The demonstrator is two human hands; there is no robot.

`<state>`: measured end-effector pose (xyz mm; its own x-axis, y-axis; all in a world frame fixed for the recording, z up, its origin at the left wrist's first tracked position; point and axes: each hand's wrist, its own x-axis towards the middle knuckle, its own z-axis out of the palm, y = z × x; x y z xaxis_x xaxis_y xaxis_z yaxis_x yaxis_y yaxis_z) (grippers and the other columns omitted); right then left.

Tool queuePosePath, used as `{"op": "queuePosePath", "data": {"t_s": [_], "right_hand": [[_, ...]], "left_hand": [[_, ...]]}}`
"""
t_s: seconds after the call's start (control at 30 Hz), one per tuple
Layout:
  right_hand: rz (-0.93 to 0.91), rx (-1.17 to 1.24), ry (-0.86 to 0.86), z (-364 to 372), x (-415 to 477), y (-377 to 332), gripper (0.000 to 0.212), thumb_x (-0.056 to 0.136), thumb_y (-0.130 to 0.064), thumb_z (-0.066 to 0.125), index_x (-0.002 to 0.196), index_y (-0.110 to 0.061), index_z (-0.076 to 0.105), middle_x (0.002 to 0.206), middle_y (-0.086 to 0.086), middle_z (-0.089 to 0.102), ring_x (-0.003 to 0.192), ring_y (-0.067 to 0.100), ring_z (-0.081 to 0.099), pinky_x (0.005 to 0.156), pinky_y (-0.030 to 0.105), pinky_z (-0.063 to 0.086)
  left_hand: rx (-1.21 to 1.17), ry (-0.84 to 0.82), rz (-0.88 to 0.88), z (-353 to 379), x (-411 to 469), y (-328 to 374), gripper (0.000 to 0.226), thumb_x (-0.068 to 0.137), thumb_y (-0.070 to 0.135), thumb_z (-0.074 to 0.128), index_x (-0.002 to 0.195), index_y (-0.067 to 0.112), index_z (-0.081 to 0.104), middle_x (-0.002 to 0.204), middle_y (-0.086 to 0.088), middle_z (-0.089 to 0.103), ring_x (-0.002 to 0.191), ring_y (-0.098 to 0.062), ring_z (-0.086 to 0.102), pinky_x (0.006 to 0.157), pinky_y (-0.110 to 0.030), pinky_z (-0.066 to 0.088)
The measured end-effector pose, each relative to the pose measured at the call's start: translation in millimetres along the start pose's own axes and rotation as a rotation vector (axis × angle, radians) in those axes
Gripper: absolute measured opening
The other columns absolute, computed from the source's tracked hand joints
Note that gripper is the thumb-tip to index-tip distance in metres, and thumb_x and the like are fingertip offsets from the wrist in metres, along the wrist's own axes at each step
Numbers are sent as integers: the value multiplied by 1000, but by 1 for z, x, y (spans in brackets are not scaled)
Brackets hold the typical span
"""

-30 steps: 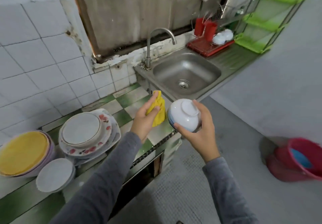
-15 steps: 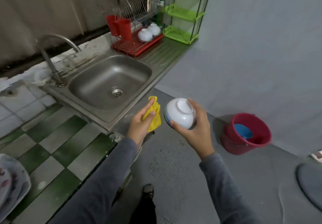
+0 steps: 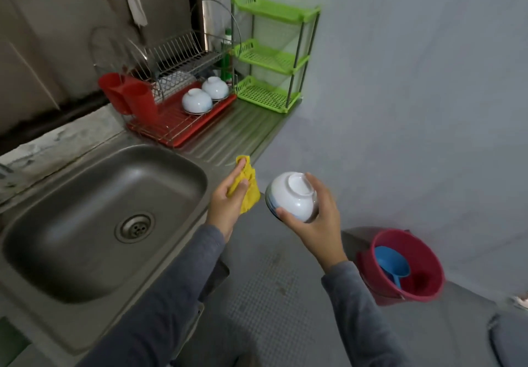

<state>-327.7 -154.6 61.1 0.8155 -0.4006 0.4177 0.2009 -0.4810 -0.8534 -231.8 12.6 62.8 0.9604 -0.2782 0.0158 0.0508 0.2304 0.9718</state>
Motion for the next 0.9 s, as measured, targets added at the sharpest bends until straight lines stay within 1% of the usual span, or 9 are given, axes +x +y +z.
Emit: {"op": "queuePosePath", "data": {"t_s": [0.1,0.17,0.27,0.43,0.57,0.67,0.73,0.83,0.9], "right_hand": [[-12,3,-14,5,41,22,78,68,-50,84,134,-35,47,134,-20,48,128,3,48,106,19,40],[-20,-5,-30,10,66,37,78,68,-45,87,134,-33,47,133,-19,48,127,6,49,107,19,39],[-32,11,-83,17,109,62,80,68,-48,87,135,-33,47,133,-14,50,128,10,49,108,22,39],[-81,50,-208,27,188,103,79,69,-44,88,135,-30,49,133,-15,51,127,7,50,106,18,39],[-96,86,-355,43,247,122,85,68,-44,89,140,-23,51,134,-6,52,123,6,49,104,13,37],[-149,88,-450,58,278,127,86,67,-51,88,139,-25,50,132,-8,53,122,4,49,103,17,39],[-184,109,-510,71,291,128,82,66,-48,89,136,-27,52,130,-8,54,121,-5,47,101,12,37],[-204,147,-596,95,300,127,81,67,-40,92,135,-26,52,128,-7,55,120,-1,49,99,9,36],[-205,187,-658,113,300,127,79,67,-37,92,134,-31,50,127,-17,52,119,-6,47,99,8,35]], "left_hand": [[43,33,-3,7,43,-4,39,84,42,67,119,58,63,139,18,57,132,-7,51,112,-50,40],[46,46,1,13,68,-12,37,96,28,63,121,55,61,133,25,58,130,-3,52,113,-48,41],[26,63,2,24,103,-21,41,102,13,54,135,38,53,129,31,59,129,1,52,113,-46,41],[64,215,39,38,157,-26,41,102,16,54,141,31,52,146,12,52,130,-1,51,108,-29,45],[47,346,55,45,192,-27,40,102,20,55,133,44,54,147,15,50,132,-2,50,111,-35,43],[17,455,75,48,205,-24,41,101,18,54,136,39,52,148,10,49,132,-6,51,109,-31,45],[9,542,85,45,206,-22,41,101,16,53,137,37,51,148,8,49,129,-4,52,105,-25,47],[64,683,96,32,199,-23,42,101,15,54,138,33,50,147,10,49,128,-1,52,108,-29,45],[92,790,85,21,191,-26,41,101,13,54,136,35,51,146,9,50,127,1,51,110,-31,43]]}}
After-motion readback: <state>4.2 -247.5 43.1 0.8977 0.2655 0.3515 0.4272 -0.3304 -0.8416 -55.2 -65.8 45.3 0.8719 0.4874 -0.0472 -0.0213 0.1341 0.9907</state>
